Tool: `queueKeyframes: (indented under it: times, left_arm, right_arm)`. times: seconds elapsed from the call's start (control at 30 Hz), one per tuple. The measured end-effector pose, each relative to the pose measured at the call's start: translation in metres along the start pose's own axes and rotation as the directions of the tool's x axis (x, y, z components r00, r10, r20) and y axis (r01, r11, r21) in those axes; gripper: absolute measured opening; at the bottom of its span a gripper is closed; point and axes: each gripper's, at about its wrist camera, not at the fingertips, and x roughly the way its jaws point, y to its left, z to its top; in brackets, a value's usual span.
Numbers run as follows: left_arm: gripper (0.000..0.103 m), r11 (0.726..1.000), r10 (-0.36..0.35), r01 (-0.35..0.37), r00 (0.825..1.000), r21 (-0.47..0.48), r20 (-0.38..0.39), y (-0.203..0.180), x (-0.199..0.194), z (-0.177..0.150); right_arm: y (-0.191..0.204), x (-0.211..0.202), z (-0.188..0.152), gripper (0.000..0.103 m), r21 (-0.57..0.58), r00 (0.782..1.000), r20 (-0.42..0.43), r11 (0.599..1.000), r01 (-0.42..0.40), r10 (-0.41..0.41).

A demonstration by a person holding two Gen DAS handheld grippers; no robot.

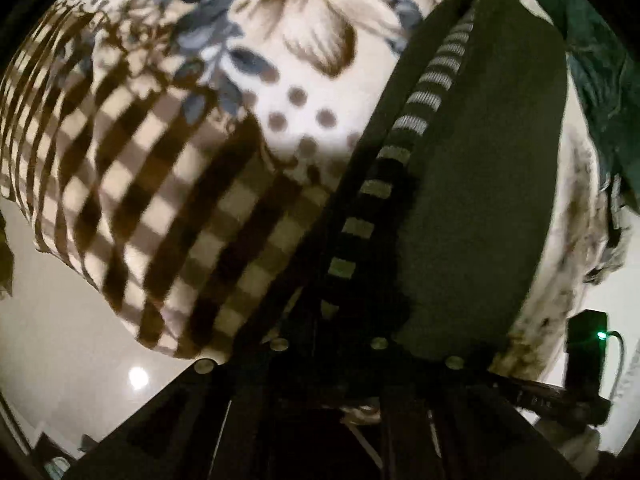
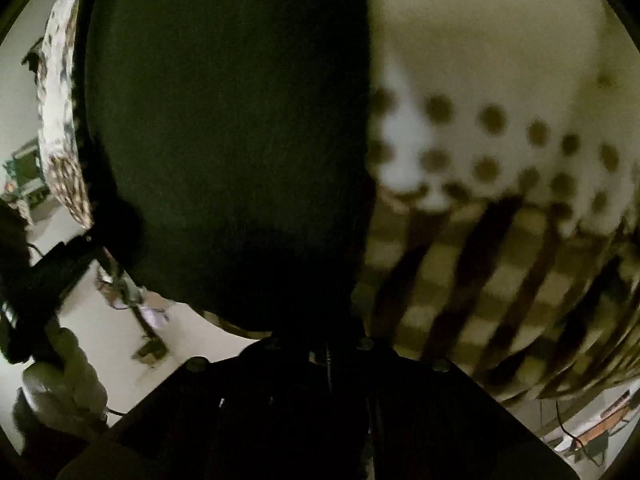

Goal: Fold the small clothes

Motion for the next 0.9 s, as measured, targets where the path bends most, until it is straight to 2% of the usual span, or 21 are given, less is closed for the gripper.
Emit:
queueKeyframes:
  times: [0.03, 0.07, 0.1, 0.17, 0.27, 0.4, 0.5, 0.57, 0.67, 0.77, 0.9]
  left_arm:
    - [0.015, 1.0, -0.021, 0.02, 1.0, 0.013, 0.016, 0.001, -0.01, -0.001]
    - [0.026, 0.999, -0.037, 0.037, 0.999, 0.02, 0.034, 0.004, -0.019, -0.002]
    - [0.047, 0.999, -0.049, 0.048, 0.997, 0.019, 0.053, 0.007, -0.027, -0.004]
    - [0.068, 0.996, -0.091, 0.092, 0.993, -0.007, 0.079, 0.02, -0.036, -0.005]
    - [0.068, 0.984, -0.162, 0.168, 0.983, -0.062, 0.088, 0.038, -0.031, -0.001]
    - [0.068, 0.977, -0.213, 0.213, 0.977, -0.006, 0.021, 0.027, 0.002, 0.003]
    - [0.068, 0.981, -0.189, 0.191, 0.981, 0.038, -0.044, 0.019, 0.03, 0.011]
    - [0.068, 0.986, -0.159, 0.162, 0.985, 0.044, -0.06, 0.016, 0.029, 0.015]
    - [0.068, 0.987, -0.098, 0.095, 0.995, 0.132, 0.018, 0.002, -0.008, 0.027]
    - [0.068, 0.976, -0.105, 0.082, 0.989, 0.202, 0.108, -0.019, -0.046, 0.052]
    - [0.068, 0.963, -0.182, 0.138, 0.967, 0.232, 0.18, -0.044, -0.072, 0.125]
  right_arm:
    - [-0.005, -0.007, -0.002, 0.02, 0.003, 1.0, 0.014, 1.0, -0.021, 0.021]
    - [-0.01, -0.016, -0.003, 0.037, 0.003, 0.999, 0.032, 0.999, -0.043, 0.042]
    - [-0.017, -0.023, -0.004, 0.052, 0.002, 0.996, 0.05, 0.997, -0.073, 0.073]
    - [-0.035, -0.032, -0.007, 0.055, 0.021, 0.988, 0.065, 0.99, -0.142, 0.14]
    - [-0.061, -0.034, -0.001, 0.055, 0.064, 0.977, 0.063, 0.977, -0.205, 0.201]
    - [-0.073, -0.025, 0.0, 0.055, 0.082, 0.959, 0.083, 0.957, -0.278, 0.271]
    - [-0.067, -0.016, 0.0, 0.055, 0.078, 0.955, 0.097, 0.954, -0.29, 0.282]
    - [-0.064, -0.018, 0.001, 0.055, 0.093, 0.961, 0.116, 0.961, -0.261, 0.25]
    - [-0.048, -0.044, 0.007, 0.055, 0.087, 0.962, 0.194, 0.973, -0.212, 0.192]
    - [-0.031, -0.077, 0.013, 0.055, 0.065, 0.952, 0.285, 0.989, -0.131, 0.107]
    - [-0.005, -0.127, 0.05, 0.055, 0.065, 0.926, 0.378, 0.997, -0.041, 0.014]
